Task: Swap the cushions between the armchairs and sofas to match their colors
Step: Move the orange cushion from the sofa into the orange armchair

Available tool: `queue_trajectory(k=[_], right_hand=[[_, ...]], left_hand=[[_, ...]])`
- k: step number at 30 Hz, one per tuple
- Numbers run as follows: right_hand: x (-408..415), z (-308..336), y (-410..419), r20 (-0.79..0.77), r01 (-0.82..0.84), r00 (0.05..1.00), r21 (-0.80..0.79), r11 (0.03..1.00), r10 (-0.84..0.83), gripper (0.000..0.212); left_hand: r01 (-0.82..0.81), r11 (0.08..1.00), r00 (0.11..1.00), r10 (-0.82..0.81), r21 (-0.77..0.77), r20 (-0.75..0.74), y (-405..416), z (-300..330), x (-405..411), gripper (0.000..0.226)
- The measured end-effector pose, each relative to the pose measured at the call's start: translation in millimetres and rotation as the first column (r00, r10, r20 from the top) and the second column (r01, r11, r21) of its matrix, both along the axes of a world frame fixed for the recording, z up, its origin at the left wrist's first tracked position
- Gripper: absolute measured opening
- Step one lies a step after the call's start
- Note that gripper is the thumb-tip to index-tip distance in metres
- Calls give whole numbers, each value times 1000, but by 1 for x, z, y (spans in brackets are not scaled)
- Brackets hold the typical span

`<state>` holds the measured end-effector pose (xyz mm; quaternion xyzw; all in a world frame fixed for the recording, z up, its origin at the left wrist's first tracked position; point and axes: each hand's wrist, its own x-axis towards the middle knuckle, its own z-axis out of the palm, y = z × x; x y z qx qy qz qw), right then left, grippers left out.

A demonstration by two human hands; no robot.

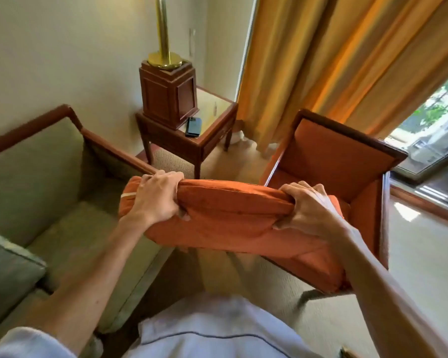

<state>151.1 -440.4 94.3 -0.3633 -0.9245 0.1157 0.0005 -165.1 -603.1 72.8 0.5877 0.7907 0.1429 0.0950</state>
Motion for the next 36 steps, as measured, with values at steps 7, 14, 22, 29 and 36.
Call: queue_trajectory(k=[7, 14, 22, 29, 36], right_hand=[[149, 45, 54, -26, 156, 987, -5, 988, -156, 63], [242, 68, 117, 47, 319, 945, 71, 945, -323, 65], [292, 5, 188, 170, 473, 865, 34, 880, -471, 65], [247, -34, 238, 219, 428, 874, 78, 900, -434, 75], [240, -41, 279, 365, 430, 831, 56, 901, -419, 112]], left_hand=[[145, 990, 985, -144, 0, 94, 107, 24, 128, 69], [285, 958, 948, -284, 16, 141, 211, 29, 213, 68], [395, 913, 914, -379, -106, 144, 337, -60, 276, 74], [383, 845, 923, -338, -374, 183, 414, -135, 267, 99], [711, 674, 702, -666, -198, 252, 446, -88, 401, 146]])
